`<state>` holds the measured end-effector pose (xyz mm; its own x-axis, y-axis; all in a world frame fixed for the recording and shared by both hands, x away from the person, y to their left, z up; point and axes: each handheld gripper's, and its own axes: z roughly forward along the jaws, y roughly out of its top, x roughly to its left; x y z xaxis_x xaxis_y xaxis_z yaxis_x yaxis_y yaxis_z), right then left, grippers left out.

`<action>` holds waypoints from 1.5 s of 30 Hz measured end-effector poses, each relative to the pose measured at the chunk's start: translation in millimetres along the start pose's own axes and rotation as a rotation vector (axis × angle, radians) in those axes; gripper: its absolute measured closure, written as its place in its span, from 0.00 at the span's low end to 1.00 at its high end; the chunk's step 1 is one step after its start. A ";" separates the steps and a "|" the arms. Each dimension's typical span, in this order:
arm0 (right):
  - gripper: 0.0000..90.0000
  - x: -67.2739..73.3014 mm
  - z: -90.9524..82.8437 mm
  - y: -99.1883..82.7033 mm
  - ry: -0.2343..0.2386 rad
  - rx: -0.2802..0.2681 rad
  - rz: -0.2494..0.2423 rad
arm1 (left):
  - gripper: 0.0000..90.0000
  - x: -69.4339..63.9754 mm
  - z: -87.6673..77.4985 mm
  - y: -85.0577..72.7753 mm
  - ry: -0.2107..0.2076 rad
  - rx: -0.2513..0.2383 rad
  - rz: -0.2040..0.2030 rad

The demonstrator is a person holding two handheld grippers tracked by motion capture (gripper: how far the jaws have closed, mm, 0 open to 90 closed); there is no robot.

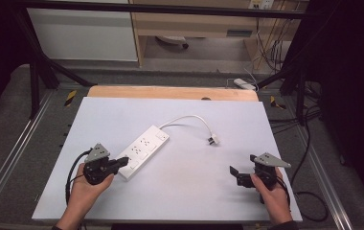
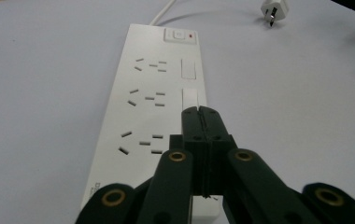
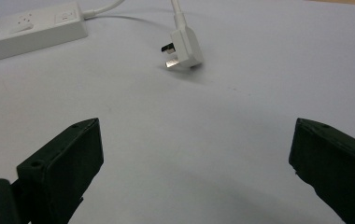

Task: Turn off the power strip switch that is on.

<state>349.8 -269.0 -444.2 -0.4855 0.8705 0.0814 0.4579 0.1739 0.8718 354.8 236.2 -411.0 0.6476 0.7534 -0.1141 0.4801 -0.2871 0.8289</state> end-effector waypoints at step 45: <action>0.04 0.2 0.4 -0.3 0.007 0.005 0.006 | 1.00 -0.5 22.3 -5.1 -0.020 0.128 0.016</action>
<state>349.9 -268.7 -444.6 -0.4878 0.8683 0.0901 0.4643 0.1707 0.8691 365.2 224.1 -427.4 0.6668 0.7366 -0.1132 0.5402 -0.3732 0.7543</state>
